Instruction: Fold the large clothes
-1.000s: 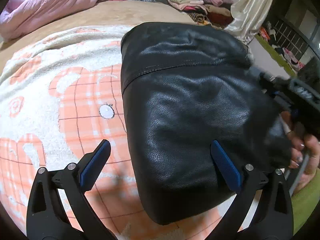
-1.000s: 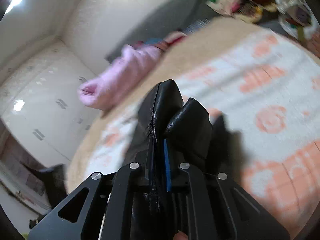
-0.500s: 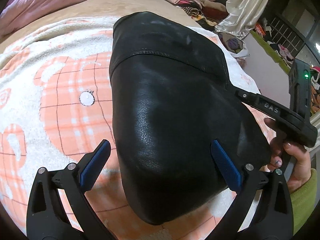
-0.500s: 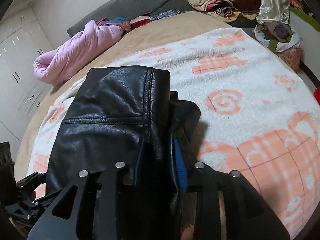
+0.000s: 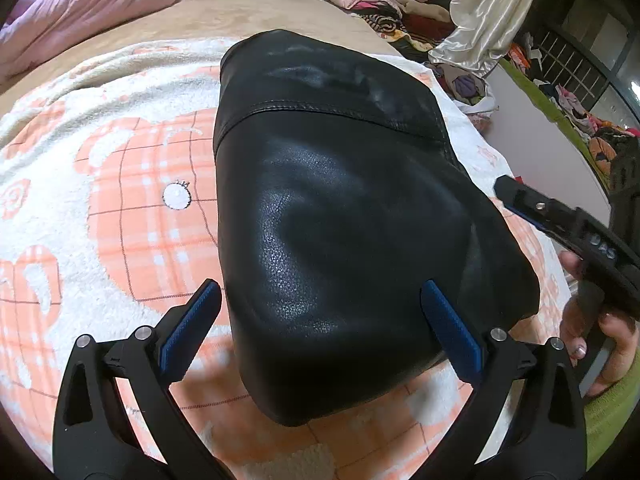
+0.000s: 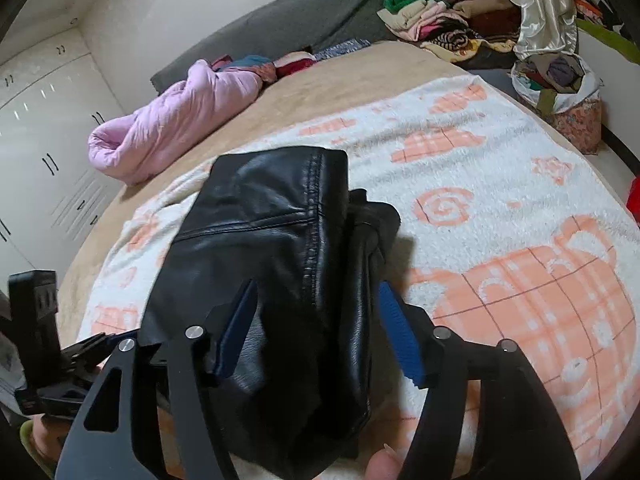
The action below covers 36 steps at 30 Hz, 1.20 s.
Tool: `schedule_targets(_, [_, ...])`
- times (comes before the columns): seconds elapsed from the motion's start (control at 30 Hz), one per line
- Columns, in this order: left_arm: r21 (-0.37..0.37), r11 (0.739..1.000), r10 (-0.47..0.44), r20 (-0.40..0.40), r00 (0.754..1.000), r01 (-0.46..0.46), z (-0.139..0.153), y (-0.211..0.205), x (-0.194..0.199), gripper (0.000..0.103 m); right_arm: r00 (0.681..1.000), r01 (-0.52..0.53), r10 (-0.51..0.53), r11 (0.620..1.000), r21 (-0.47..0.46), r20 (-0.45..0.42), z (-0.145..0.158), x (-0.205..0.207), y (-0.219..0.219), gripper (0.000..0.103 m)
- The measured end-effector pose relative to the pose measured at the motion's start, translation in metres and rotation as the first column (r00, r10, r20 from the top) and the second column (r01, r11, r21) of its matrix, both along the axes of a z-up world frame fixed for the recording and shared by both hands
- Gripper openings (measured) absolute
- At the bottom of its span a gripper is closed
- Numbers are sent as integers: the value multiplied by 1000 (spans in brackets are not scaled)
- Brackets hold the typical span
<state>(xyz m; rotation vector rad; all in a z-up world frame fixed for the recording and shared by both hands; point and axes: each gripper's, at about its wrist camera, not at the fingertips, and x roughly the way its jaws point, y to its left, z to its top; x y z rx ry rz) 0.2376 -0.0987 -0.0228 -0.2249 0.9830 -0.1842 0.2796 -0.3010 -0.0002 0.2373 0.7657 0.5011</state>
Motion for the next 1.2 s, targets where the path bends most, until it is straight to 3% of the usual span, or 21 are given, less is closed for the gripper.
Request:
schedule_targets(0.2, [-24,1000,0,-5,1000,0,-5,5,-2,94,997,75,-75,997,32,-6,3,10,-13,68])
schedule_targets(0.27, [-38,999,3,-10,1000,-4,-9,7,-3,94,992,110,-104,989,101,-67,-2,29,-25,70])
schedule_targets(0.33, [-54,999,2,-18,1000,-3,-11,8,-3,94,986,98,-69,977,189,-155,-12,52,-29,75])
schedule_targets(0.4, [-58,998,-1,-22,1000,-1,-13,9,-2,94,973,77,-21,968,239,-229,-22,73,-26,89])
schedule_targets(0.53, [-49,999,-6,-27,1000,5,-14,8,-1,94,958,83,-21,975,207,-285,-30,99,-9,92])
schedule_targets(0.57, [-44,999,-10,-27,1000,9,-14,7,-1,94,960,81,-24,977,197,-277,-27,104,-3,89])
schedule_targets(0.63, [-34,999,-18,-22,1000,17,-15,5,-1,94,965,14,27,988,154,-261,-21,109,15,71])
schedule_targets(0.67, [-31,999,-19,-21,1000,18,-14,5,-1,94,974,-31,42,998,49,-222,-15,109,32,53])
schedule_targets(0.7, [-31,999,-20,-17,1000,19,-14,5,0,94,981,-59,59,998,2,-183,-10,107,40,31])
schedule_targets(0.77, [-29,999,-15,-19,1000,14,-11,7,0,94,987,-122,121,993,-6,-106,6,95,54,18])
schedule_targets(0.9, [-48,998,44,22,999,-43,8,29,-5,94,970,-241,241,952,187,25,42,74,53,18])
schedule_targets(1.0, [-66,993,100,20,995,-98,14,38,3,94,957,-288,275,934,212,89,49,68,57,18])
schedule_targets(1.13, [9,999,48,15,999,-48,10,6,15,94,970,-242,238,949,200,45,24,83,49,17])
schedule_targets(1.17, [54,998,40,20,999,-41,9,-5,17,94,976,-217,216,959,182,26,14,87,43,17])
schedule_targets(1.2, [145,989,17,40,999,-23,7,-23,16,94,980,-197,198,967,162,7,5,91,39,17])
